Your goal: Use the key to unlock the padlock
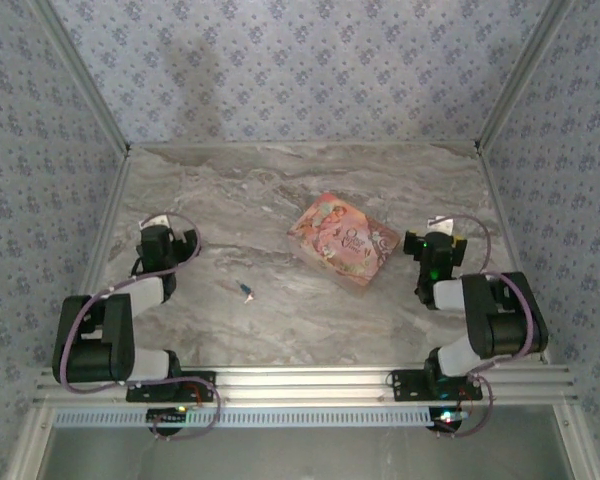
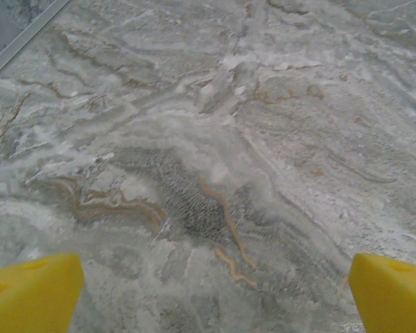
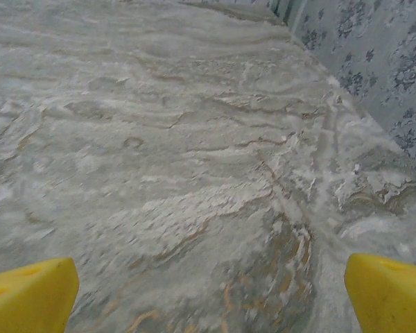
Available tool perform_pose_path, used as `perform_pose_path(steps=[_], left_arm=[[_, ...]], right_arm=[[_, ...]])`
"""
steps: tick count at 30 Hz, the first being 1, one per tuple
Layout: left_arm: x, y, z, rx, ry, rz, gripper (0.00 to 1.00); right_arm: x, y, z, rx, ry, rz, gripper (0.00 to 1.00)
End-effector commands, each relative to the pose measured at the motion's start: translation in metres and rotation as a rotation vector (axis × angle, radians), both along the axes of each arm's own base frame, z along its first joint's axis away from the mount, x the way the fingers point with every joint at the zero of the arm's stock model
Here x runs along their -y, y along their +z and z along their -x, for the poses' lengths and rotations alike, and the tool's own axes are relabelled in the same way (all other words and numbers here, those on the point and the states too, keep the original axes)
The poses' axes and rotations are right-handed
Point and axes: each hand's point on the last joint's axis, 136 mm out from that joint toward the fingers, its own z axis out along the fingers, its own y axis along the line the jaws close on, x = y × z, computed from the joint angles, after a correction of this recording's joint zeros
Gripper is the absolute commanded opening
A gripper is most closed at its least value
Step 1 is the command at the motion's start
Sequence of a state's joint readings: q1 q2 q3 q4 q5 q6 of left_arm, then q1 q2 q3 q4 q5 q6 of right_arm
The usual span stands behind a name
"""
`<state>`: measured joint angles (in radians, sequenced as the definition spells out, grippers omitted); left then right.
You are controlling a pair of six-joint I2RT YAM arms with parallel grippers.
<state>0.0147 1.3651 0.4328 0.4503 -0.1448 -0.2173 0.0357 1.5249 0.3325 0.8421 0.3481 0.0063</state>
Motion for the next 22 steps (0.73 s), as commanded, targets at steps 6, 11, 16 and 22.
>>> perform_pose_path(steps=[6, 11, 16, 22], left_arm=[[-0.004, 0.012, -0.027, 0.031, -0.052, 0.095, 0.98], [-0.014, 0.017, -0.025, 0.052, -0.045, 0.051, 0.98], [-0.018, 0.028, -0.021, 0.190, -0.030, -0.051, 0.98], [0.001, 0.013, -0.030, 0.201, -0.058, -0.185, 0.98]], right_arm=[[-0.011, 0.020, -0.013, 0.080, 0.053, 0.007, 1.00], [-0.011, 0.018, -0.014, 0.073, 0.062, -0.009, 1.00], [-0.010, 0.014, -0.017, 0.052, 0.088, -0.052, 1.00], [-0.010, 0.015, -0.016, 0.057, 0.088, -0.049, 1.00]])
